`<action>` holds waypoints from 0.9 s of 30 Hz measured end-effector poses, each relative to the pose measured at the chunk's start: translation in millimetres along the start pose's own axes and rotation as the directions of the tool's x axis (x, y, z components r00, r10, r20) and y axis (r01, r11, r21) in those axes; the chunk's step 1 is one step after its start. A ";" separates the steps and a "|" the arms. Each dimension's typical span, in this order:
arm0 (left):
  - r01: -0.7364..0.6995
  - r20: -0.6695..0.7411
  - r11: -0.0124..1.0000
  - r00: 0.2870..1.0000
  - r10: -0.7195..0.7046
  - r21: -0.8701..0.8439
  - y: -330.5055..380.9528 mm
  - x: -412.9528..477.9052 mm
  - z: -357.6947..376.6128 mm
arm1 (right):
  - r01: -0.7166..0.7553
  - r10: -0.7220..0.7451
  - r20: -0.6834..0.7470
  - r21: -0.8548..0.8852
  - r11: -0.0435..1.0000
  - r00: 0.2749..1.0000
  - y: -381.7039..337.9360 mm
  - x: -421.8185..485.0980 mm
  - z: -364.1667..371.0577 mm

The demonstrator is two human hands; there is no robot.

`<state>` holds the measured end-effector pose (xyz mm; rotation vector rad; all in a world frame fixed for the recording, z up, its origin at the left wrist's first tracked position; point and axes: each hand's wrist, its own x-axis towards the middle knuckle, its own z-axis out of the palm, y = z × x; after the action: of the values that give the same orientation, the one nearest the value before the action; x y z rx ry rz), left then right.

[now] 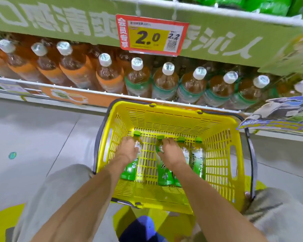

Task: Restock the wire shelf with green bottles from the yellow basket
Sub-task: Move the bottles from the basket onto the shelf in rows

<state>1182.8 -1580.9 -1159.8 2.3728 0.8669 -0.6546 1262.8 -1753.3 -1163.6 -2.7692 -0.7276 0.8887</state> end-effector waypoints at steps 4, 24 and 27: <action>0.004 0.011 1.000 1.000 -0.004 0.025 3.9 11.7 -1.2 | -0.075 0.076 -0.013 0.076 0.994 0.997 2.4 9.2 4.8; 0.221 0.164 0.748 0.975 -0.151 -0.626 22.4 -19.8 -1.5 | -0.154 0.127 0.089 0.460 0.874 0.988 7.7 -1.3 -19.7; 0.123 0.113 0.697 0.992 -0.061 -0.707 30.3 -36.4 -18.2 | -0.036 0.062 -0.036 0.485 0.874 0.997 1.7 -26.4 -56.6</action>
<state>1183.7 -1605.3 -1115.4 1.5883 0.9850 -0.3441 1277.6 -1767.0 -1104.5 -2.3567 -0.3589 0.8640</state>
